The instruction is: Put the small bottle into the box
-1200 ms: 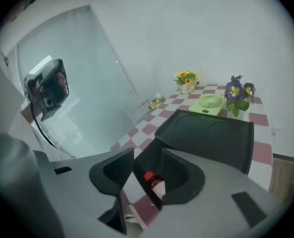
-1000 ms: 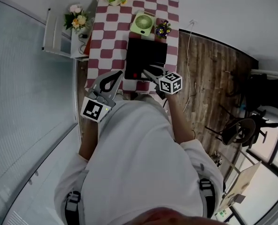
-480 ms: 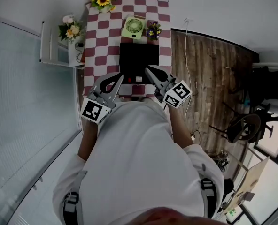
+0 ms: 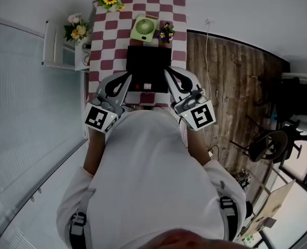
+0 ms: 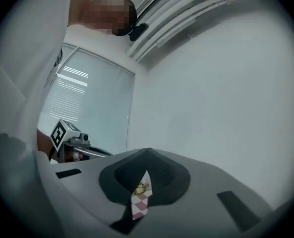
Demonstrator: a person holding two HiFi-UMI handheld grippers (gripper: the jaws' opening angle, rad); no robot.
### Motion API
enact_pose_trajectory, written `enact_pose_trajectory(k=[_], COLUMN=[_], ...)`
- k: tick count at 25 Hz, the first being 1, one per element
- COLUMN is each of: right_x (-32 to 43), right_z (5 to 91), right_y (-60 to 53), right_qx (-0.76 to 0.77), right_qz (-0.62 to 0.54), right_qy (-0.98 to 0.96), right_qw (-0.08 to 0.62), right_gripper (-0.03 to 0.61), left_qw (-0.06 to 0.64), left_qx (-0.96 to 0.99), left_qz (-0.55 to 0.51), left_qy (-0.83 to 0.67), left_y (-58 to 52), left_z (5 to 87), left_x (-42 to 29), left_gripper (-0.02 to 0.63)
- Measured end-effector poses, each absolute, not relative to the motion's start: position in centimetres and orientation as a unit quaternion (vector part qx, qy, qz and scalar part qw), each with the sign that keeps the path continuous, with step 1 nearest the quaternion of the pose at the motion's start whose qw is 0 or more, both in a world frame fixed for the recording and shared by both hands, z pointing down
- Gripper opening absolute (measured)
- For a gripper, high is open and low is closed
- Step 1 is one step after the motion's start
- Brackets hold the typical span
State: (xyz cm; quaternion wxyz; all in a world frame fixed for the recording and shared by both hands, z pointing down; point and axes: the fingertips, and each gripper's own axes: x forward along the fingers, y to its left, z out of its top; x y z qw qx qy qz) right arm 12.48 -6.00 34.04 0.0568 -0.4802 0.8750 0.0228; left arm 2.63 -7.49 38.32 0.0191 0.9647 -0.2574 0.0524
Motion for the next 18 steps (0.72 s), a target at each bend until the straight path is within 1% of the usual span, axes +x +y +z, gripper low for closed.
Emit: enact_pose_trajectory(k=[2,5,9,15,18], right_x=[13.2,14.2,14.8,14.0,12.8], right_z=[33.6,34.9,35.2,35.1,34.9], right_y=[-6.0,-6.6,-6.3,-5.3,-5.0], right_qx=[-0.476,-0.481,-0.47,-0.465,-0.468], right_qz=[0.028,0.022,0.007,0.028,0.035], right_qy=[0.877,0.875,0.881,0.884,0.882], right_qw=[0.059,0.04,0.061,0.045,0.038], right_gripper=[0.002,0.0,0.0,0.0,0.0], left_qw=[0.022,0.026,0.032,0.027,0.027], left_qx=[0.96,0.956,0.951,0.947,0.949], left_qz=[0.048,0.048,0.053,0.054,0.037], left_qy=[-0.274,-0.289,-0.304,-0.316,-0.311], left_y=[-7.8,-7.2,-5.6,-4.4,-4.4], left_z=[38.0,38.1,38.6,39.1,38.5], left_x=[3.1,3.8,4.1,3.4,2.8], left_gripper=[0.002,0.002,0.002,0.002,0.002])
